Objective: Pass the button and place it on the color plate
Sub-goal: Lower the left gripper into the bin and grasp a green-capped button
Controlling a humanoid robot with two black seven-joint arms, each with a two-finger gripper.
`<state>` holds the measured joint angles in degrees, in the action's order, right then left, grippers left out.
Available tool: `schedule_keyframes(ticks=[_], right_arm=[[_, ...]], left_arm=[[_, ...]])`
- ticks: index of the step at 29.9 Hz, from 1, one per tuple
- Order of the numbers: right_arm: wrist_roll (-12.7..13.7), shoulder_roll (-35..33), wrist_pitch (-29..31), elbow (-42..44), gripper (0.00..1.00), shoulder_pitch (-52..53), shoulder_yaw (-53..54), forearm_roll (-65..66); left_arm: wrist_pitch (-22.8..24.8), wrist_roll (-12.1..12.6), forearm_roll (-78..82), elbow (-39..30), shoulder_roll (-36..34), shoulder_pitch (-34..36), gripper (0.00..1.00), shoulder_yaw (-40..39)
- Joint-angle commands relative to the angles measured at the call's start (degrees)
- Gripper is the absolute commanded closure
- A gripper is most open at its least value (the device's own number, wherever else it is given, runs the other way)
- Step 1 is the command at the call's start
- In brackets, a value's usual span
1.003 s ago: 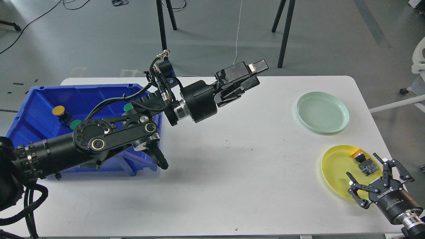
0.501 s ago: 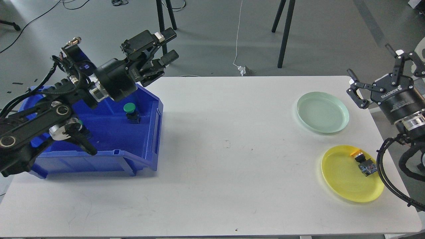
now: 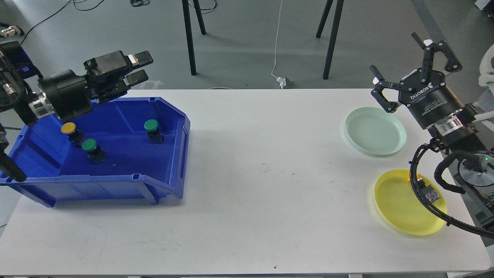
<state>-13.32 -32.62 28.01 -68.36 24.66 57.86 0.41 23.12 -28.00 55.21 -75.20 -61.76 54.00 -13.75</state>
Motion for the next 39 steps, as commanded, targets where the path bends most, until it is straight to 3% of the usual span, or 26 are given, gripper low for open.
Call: schedule_keyframes(ticks=[1, 4, 13, 20, 39], right_arm=[[-0.04, 0.01, -0.01, -0.02, 0.04, -0.66, 0.06, -0.05], [-0.04, 0.01, -0.01, -0.11, 0.04, -1.45, 0.06, -0.05], [-0.04, -0.08, -0.01, -0.37, 0.04, -3.04, 0.24, -0.06], [-0.13, -0.25, -0.01, -0.29, 0.03, -3.21, 0.24, -0.06], [-0.22, -0.78, -0.01, -0.29, 0.04, -4.35, 0.76, -0.14]], left_arm=[[0.26, 0.00, 9.19, 4.79, -0.73, 7.59, 0.16, 13.54], [-0.44, 0.00, 14.64, 9.35, 0.76, 11.12, 0.16, 22.08], [-1.94, 0.00, 21.95, 20.87, 5.42, 11.56, 0.16, 29.65], [-2.38, 0.00, 23.36, 28.26, 9.82, 10.86, 0.16, 31.24], [-3.79, 0.00, 23.36, 33.89, 13.33, 6.64, 0.16, 31.33]])
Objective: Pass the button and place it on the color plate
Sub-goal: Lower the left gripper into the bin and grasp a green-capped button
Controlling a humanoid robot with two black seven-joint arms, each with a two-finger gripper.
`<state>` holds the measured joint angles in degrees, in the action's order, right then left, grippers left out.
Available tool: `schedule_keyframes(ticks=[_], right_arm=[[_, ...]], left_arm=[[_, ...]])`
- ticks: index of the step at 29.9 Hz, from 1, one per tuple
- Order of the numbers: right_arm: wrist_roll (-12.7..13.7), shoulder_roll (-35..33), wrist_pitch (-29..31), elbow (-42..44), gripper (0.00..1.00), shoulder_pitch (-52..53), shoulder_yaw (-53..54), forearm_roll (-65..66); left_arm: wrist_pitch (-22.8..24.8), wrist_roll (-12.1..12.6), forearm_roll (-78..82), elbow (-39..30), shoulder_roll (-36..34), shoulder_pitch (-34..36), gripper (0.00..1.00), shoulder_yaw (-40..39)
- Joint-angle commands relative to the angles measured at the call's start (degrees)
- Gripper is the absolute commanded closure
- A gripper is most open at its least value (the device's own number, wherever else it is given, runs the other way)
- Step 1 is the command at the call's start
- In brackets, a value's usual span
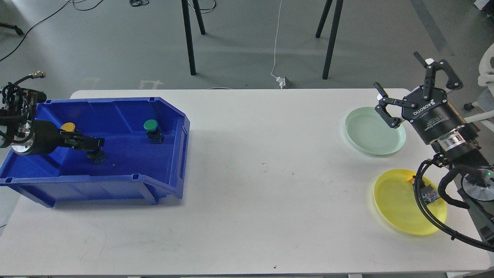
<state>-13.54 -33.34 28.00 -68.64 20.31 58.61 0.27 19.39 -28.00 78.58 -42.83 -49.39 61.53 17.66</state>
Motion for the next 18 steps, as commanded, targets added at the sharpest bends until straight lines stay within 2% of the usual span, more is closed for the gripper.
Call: schedule_keyframes(ticks=[1, 10, 18], right_arm=[[0.00, -0.06, 0.00, 0.00, 0.04, -0.09, 0.01, 0.00], [0.00, -0.06, 0.00, -0.18, 0.04, -0.79, 0.19, 0.00], [0.00, -0.50, 0.00, -0.35, 0.04, -1.23, 0.36, -0.09]], left_arm=[[-0.14, 0.00, -0.01, 2.13, 1.39, -1.06, 0.16, -0.08], [-0.67, 0.00, -0.10, 3.54, 2.19, -1.85, 0.16, -0.34], [-0.67, 0.00, -0.45, 7.49, 5.00, -2.72, 0.16, -0.25]])
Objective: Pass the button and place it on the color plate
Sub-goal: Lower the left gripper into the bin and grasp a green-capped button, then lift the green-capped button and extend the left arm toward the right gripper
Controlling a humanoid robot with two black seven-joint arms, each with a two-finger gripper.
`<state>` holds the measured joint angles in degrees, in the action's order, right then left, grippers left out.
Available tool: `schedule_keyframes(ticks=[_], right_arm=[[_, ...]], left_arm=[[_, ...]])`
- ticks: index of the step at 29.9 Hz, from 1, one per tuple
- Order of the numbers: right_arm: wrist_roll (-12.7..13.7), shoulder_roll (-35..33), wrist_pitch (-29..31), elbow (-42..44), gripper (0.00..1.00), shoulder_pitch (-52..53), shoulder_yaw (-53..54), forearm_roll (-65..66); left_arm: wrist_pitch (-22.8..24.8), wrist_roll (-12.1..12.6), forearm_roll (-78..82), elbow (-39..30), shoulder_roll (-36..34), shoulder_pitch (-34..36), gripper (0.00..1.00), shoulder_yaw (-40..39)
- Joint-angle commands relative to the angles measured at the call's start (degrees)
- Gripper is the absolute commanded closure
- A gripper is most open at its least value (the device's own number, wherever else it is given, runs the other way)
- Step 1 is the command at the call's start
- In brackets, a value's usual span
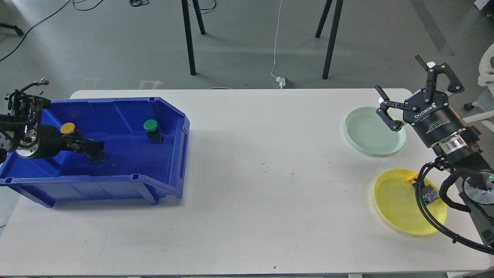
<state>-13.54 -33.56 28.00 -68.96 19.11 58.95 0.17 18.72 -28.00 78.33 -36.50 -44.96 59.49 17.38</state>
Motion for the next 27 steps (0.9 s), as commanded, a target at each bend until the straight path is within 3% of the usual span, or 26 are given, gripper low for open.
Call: schedule_keyframes(ticks=[1, 9, 12, 17, 20, 22, 27], right_arm=[[0.00, -0.36, 0.00, 0.05, 0.03, -0.12, 0.02, 0.00], [0.00, -0.36, 0.00, 0.05, 0.04, -0.38, 0.02, 0.00], [0.00, -0.36, 0.00, 0.05, 0.04, -0.47, 0.02, 0.00], [0.00, -0.36, 0.00, -0.04, 0.04, -0.82, 0.02, 0.00], [0.00, -0.36, 0.00, -0.04, 0.04, -0.91, 0.11, 0.00], [-0.08, -0.54, 0.00, -0.04, 0.04, -1.09, 0.11, 0.00], [-0.17, -0.45, 0.00, -0.04, 0.04, -1.70, 0.11, 0.00]], left_arm=[[0.00, 0.00, -0.28, 1.52, 0.66, -1.21, 0.16, -0.15], [0.09, 0.00, -0.63, 3.63, 2.24, -1.92, 0.19, -0.24], [0.09, 0.00, -0.72, 3.63, 2.24, -2.01, 0.27, -0.42], [0.00, 0.00, -0.72, 3.72, 2.24, -2.36, 0.31, -0.50], [0.00, 0.00, -0.81, 3.55, 2.24, -2.27, 0.38, -0.59], [0.00, 0.00, -0.72, 3.46, 2.33, -2.27, 0.50, -0.59], [-0.52, 0.00, -0.81, 3.46, 3.03, -2.27, 0.68, -0.59]])
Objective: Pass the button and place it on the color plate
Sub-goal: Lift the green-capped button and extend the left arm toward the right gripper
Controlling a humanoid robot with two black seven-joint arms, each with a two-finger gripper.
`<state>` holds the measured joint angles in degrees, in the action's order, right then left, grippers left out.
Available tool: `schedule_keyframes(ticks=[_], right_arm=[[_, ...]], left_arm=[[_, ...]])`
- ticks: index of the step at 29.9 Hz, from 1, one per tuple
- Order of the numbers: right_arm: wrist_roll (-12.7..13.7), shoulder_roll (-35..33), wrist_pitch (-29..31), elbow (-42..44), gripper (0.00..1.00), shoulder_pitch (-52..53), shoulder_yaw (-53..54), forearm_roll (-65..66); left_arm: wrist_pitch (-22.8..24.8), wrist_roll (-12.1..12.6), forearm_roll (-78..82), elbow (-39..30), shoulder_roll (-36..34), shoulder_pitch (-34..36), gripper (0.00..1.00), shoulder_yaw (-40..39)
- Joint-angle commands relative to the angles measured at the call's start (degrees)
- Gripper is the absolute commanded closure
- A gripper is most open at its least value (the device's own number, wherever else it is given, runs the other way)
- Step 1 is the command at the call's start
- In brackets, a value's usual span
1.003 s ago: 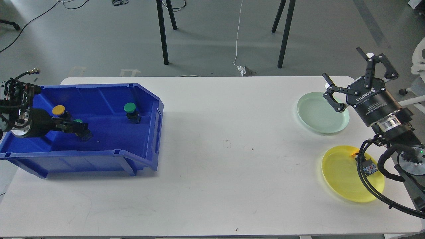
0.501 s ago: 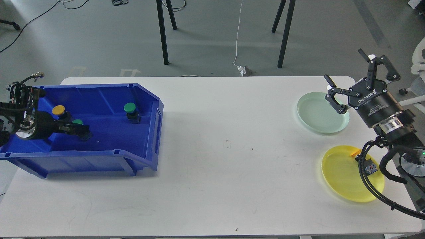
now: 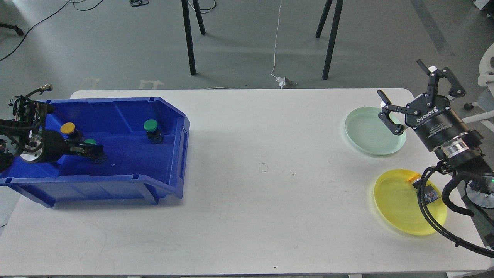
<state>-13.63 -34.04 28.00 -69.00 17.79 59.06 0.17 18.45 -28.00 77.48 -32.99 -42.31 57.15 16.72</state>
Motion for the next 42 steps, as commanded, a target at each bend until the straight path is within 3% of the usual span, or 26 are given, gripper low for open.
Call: schedule_keyframes(ticks=[1, 4, 12, 16, 20, 27, 30, 33, 37, 42], right_arm=[[-0.08, 0.03, 0.00, 0.01, 0.03, -0.47, 0.00, 0.00], [-0.08, -0.06, 0.00, 0.01, 0.03, -0.65, 0.00, 0.00], [-0.08, -0.06, 0.00, 0.01, 0.03, -0.74, 0.00, 0.00], [-0.17, -0.06, 0.00, 0.09, 0.04, -0.74, 0.00, 0.00], [-0.17, -0.41, 0.00, 0.01, 0.03, -0.74, 0.17, 0.00], [-0.34, -3.40, 0.00, -0.17, 0.04, -1.53, 1.49, 0.00], [-0.25, -4.63, 0.00, -0.35, 0.04, -2.93, 2.11, 0.00], [-0.34, -6.73, 0.00, -0.26, 0.03, -3.99, 2.02, 0.09], [-0.34, -8.76, 0.00, -0.35, 0.04, -6.09, 2.02, 0.35], [-0.69, -8.85, 0.00, -3.76, 0.04, -9.17, 2.11, 4.74]], left_arm=[[-0.26, 0.00, 0.04, -0.06, 0.38, 0.06, 0.73, -0.02], [-0.34, 0.00, 0.12, -0.06, 0.30, 0.15, 0.88, -0.02], [0.18, 0.00, 0.12, -4.44, -2.68, 1.99, 0.90, -1.42], [2.90, 0.00, -0.14, -17.95, -14.09, 6.38, 0.90, -8.61], [9.14, 0.00, -4.08, -32.98, -25.44, 7.54, 0.90, -21.79], [9.55, 0.00, -34.29, -53.38, -28.10, 7.09, 0.88, -29.89], [4.34, 0.00, -41.61, -60.33, -22.49, 7.01, 0.89, -31.40], [-5.15, 0.00, -43.03, -61.23, -8.81, 5.17, 0.89, -31.22], [-11.67, 0.00, -42.94, -54.48, 10.80, -1.77, 0.89, -32.01], [-16.33, 0.00, -43.03, -46.65, 23.13, -7.66, 0.89, -33.86]])
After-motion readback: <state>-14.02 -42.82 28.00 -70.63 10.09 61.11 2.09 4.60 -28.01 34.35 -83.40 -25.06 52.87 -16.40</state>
